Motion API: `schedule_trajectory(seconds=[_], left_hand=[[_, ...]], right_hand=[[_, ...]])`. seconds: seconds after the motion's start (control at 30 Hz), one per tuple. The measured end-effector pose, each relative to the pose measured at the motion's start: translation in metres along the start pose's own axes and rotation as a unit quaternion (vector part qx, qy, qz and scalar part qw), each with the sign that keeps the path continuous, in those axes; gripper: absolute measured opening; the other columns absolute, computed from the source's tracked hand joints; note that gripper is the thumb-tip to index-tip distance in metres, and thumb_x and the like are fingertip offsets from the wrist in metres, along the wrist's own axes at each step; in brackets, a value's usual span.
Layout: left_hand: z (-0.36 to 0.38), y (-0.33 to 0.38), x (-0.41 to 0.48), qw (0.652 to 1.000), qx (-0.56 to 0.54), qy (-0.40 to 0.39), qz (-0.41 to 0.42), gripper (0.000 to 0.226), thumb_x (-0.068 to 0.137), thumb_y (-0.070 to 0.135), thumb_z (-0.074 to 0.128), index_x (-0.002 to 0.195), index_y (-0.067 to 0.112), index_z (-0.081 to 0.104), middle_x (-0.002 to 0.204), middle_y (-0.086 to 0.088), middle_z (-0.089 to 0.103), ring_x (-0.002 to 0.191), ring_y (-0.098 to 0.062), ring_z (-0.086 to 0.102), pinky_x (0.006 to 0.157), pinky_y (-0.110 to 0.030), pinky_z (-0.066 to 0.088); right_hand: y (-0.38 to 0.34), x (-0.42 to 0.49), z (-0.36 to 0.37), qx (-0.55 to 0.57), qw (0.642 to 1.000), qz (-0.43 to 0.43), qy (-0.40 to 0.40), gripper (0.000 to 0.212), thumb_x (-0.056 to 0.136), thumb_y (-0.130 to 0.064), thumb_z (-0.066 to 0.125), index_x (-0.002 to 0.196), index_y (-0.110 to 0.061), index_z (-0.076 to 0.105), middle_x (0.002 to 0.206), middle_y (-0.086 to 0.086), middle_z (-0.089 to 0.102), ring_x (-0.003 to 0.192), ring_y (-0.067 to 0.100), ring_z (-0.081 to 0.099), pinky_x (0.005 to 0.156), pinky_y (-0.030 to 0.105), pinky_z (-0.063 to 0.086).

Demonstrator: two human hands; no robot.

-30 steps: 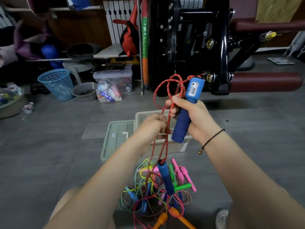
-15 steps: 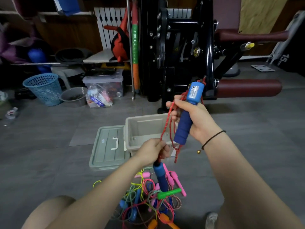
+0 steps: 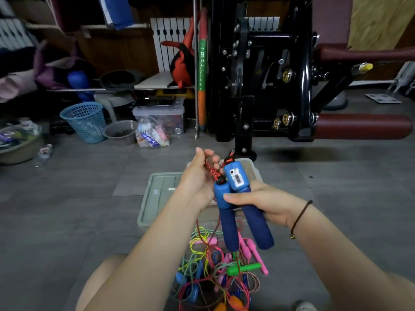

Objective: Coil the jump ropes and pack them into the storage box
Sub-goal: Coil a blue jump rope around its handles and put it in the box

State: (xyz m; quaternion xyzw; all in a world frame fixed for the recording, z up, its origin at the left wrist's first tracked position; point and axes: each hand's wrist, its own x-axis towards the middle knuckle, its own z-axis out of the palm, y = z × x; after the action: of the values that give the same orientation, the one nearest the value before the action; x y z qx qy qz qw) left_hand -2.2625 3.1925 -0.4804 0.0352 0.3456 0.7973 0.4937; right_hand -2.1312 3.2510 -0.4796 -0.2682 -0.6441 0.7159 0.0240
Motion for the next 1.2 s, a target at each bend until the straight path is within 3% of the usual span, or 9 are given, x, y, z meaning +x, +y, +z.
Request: schedule_trajectory(seconds=[0.13,0.27,0.37,0.47,0.57,0.7,0.83,0.97,1.2], left_hand=[[-0.001,0.008,0.013,0.994,-0.097,0.03,0.031,0.037,0.1,0.037,0.038,0.079,0.013,0.055,0.055,0.003,0.053,0.044,-0.008,0.049,0.048,-0.02,0.05],[-0.003,0.013,0.013,0.991,0.128,0.035,0.003,0.04,0.095,0.048,0.044,0.094,0.015,0.067,0.076,0.003,0.063,0.059,-0.009,0.051,0.053,-0.023,0.041],[0.004,0.007,-0.002,0.97,0.233,0.018,-0.064,0.048,0.087,0.061,0.047,0.081,0.017,0.065,0.053,0.003,0.053,0.04,-0.007,0.042,0.037,-0.016,0.03],[0.012,-0.008,-0.024,0.969,0.203,-0.075,-0.122,0.055,0.086,0.06,0.05,0.1,0.011,0.07,0.088,-0.009,0.072,0.077,-0.022,0.069,0.069,-0.031,0.057],[0.007,-0.017,-0.041,0.95,0.27,-0.13,-0.086,0.047,0.084,0.047,0.059,0.125,0.023,0.058,0.117,-0.002,0.069,0.107,-0.02,0.066,0.092,-0.039,0.052],[-0.001,-0.02,-0.046,0.916,0.395,-0.072,-0.001,0.031,0.09,0.023,0.057,0.121,0.021,0.055,0.104,0.0,0.072,0.086,-0.01,0.07,0.072,-0.033,0.058],[-0.005,-0.018,-0.046,0.902,0.423,0.008,0.087,0.023,0.088,0.018,0.063,0.105,0.024,0.049,0.099,-0.008,0.069,0.074,-0.015,0.069,0.055,-0.026,0.053],[-0.006,-0.017,-0.043,0.88,0.456,0.019,0.131,0.012,0.091,0.026,0.059,0.095,0.015,0.06,0.094,-0.006,0.069,0.077,-0.017,0.066,0.052,-0.021,0.049],[-0.002,-0.028,-0.037,0.863,0.48,0.028,0.153,0.044,0.101,0.04,0.031,0.085,0.018,0.066,0.066,0.0,0.062,0.061,-0.014,0.054,0.062,-0.031,0.044]], right_hand=[[0.003,0.009,0.015,0.076,0.996,0.004,0.039,0.018,0.081,-0.001,0.066,0.098,-0.006,0.062,0.098,0.014,0.065,0.09,0.025,0.061,0.094,0.044,0.048],[-0.003,0.011,0.016,0.135,0.99,-0.013,0.026,0.015,0.081,0.001,0.064,0.094,-0.006,0.066,0.094,0.016,0.069,0.083,0.028,0.066,0.083,0.042,0.056],[-0.009,0.014,0.01,0.193,0.976,-0.07,0.069,0.014,0.082,0.001,0.063,0.082,-0.012,0.069,0.079,0.007,0.072,0.073,0.021,0.068,0.079,0.038,0.056],[-0.014,0.018,-0.001,0.239,0.956,-0.114,0.124,0.02,0.074,-0.011,0.069,0.092,-0.004,0.066,0.079,0.008,0.07,0.072,0.018,0.068,0.075,0.032,0.057],[-0.019,0.019,-0.01,0.276,0.937,-0.153,0.151,0.049,0.067,-0.019,0.071,0.111,0.001,0.06,0.09,0.013,0.071,0.076,0.021,0.069,0.074,0.035,0.058],[-0.02,0.017,-0.014,0.3,0.931,-0.159,0.132,0.045,0.072,-0.02,0.067,0.112,-0.002,0.058,0.098,0.012,0.072,0.083,0.021,0.071,0.07,0.031,0.059],[-0.018,0.021,-0.01,0.266,0.938,-0.169,0.142,0.057,0.067,-0.027,0.071,0.118,-0.005,0.057,0.107,0.01,0.071,0.098,0.025,0.068,0.085,0.037,0.055],[-0.021,0.02,-0.009,0.275,0.936,-0.174,0.136,0.048,0.072,-0.023,0.069,0.116,-0.003,0.06,0.109,0.007,0.071,0.089,0.019,0.068,0.086,0.04,0.053],[-0.021,0.016,-0.006,0.304,0.932,-0.146,0.133,0.04,0.079,-0.025,0.068,0.113,-0.003,0.066,0.114,0.013,0.068,0.097,0.022,0.065,0.086,0.038,0.054]])
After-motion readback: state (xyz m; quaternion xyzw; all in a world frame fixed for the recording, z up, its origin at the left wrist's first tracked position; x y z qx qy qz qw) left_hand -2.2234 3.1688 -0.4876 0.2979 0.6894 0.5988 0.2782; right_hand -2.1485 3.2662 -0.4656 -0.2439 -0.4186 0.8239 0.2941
